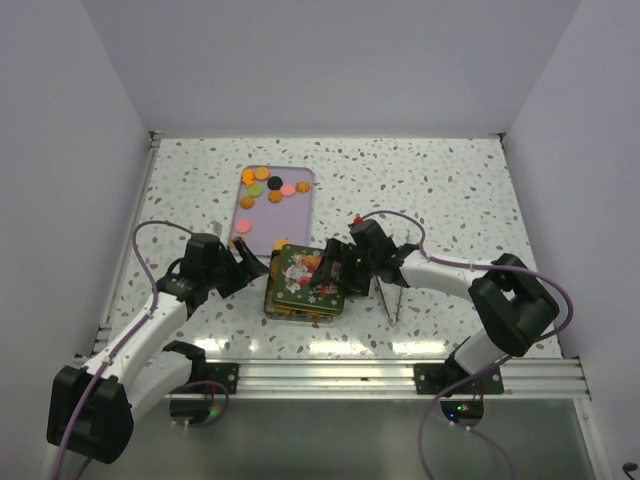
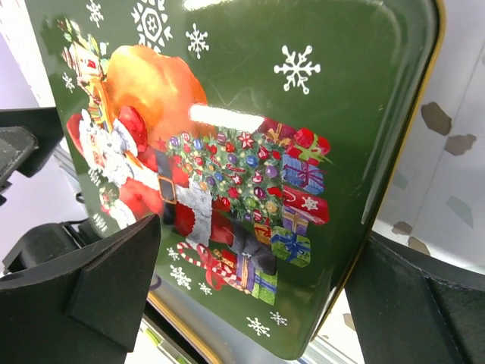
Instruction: Pack the cookies
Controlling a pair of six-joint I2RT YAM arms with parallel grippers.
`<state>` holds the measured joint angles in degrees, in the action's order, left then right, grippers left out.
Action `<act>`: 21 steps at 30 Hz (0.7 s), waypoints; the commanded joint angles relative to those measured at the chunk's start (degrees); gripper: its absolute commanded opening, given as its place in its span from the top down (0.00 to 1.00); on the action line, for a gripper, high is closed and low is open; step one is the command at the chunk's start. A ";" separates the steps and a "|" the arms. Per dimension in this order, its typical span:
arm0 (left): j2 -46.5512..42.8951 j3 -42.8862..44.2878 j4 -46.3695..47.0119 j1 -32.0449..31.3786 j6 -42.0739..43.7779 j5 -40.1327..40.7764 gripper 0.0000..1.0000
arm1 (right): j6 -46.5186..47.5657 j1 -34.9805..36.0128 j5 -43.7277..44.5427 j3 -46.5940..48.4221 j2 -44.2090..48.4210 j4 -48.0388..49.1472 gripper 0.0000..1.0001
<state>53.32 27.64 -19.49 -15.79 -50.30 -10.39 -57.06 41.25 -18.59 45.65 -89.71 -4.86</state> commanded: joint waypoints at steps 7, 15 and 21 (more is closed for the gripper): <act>-1.03 -2.05 10.24 1.03 1.00 -4.27 0.15 | 3.79 0.76 1.98 5.06 0.33 -6.02 0.01; 1.69 -6.90 21.68 0.94 -0.06 -11.05 0.14 | 5.38 2.25 2.51 8.58 -0.99 -8.85 0.01; 2.49 -7.51 22.30 1.03 1.44 -12.19 0.14 | 5.90 4.09 2.33 10.77 -3.54 -9.64 0.01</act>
<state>56.01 20.71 -2.24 -15.11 -50.02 -20.56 -52.42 43.94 -16.88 53.43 -91.94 -13.43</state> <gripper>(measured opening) 0.855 0.986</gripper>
